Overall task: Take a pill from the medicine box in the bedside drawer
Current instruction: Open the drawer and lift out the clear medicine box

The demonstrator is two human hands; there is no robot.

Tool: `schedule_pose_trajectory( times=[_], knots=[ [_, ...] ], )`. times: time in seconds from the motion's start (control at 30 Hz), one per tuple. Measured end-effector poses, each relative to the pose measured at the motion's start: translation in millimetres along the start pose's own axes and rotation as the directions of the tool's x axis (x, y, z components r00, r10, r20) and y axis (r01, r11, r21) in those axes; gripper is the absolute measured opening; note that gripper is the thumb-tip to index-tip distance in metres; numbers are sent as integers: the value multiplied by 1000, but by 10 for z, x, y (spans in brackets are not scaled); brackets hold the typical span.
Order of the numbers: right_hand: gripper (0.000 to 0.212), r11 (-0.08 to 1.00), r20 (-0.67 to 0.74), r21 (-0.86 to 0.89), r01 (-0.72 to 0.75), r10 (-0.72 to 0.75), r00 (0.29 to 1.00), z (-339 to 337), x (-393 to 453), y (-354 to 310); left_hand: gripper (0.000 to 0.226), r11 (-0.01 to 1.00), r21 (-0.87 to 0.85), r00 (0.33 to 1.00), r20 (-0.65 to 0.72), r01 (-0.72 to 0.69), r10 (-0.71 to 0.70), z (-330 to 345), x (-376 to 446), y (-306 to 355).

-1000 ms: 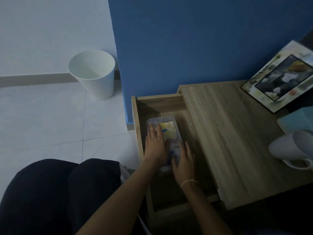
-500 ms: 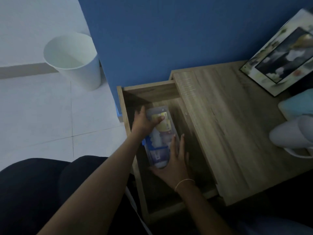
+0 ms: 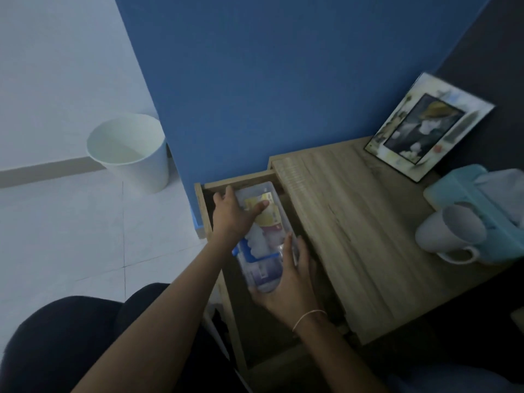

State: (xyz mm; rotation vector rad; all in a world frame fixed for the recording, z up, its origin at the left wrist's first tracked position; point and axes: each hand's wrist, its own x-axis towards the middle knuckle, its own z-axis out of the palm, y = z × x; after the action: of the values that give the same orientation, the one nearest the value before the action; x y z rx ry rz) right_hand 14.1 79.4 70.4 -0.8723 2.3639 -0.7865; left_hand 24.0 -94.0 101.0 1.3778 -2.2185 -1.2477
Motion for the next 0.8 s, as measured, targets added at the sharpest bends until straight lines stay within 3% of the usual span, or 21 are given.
schedule_pose_trajectory(
  times=[0.13,0.23,0.5,0.8],
  knots=[
    [121,994,-24,4,113,-113,993,-305,-69,-250,71,999,1,998,-56,-36,36,-303,-96,297],
    [120,975,-60,-116,188,-196,979,-597,-29,-354,71,999,-28,997,-59,-41,39,-432,-100,576],
    [126,979,-39,-167,120,-128,991,-1468,214,-122,68,986,-167,997,71,-10,23,-77,-29,1118],
    [123,984,38,-170,54,-48,998,-1760,428,221,76,986,-165,988,149,-3,28,387,147,1105]
  ],
)
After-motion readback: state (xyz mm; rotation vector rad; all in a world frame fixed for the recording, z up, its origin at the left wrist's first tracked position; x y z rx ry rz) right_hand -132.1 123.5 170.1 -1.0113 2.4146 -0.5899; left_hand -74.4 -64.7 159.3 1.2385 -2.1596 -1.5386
